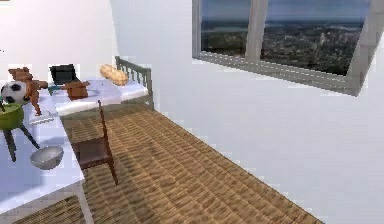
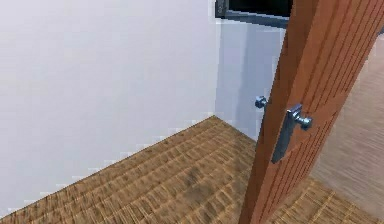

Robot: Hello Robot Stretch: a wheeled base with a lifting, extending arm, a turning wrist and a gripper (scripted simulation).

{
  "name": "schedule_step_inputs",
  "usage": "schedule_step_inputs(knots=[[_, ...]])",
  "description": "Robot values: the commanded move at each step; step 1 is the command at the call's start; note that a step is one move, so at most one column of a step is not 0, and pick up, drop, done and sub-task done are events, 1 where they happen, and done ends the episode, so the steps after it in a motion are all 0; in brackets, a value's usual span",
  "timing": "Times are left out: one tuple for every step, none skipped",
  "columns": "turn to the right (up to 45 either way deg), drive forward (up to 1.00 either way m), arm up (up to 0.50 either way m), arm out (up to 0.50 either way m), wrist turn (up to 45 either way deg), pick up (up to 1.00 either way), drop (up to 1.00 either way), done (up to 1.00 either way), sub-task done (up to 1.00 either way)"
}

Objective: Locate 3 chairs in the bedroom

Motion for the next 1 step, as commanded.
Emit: schedule_step_inputs(knots=[[-3.0, 0.00, 0.00, 0.00, 0.0, 0.00, 0.00, 0.00, 0.00]])
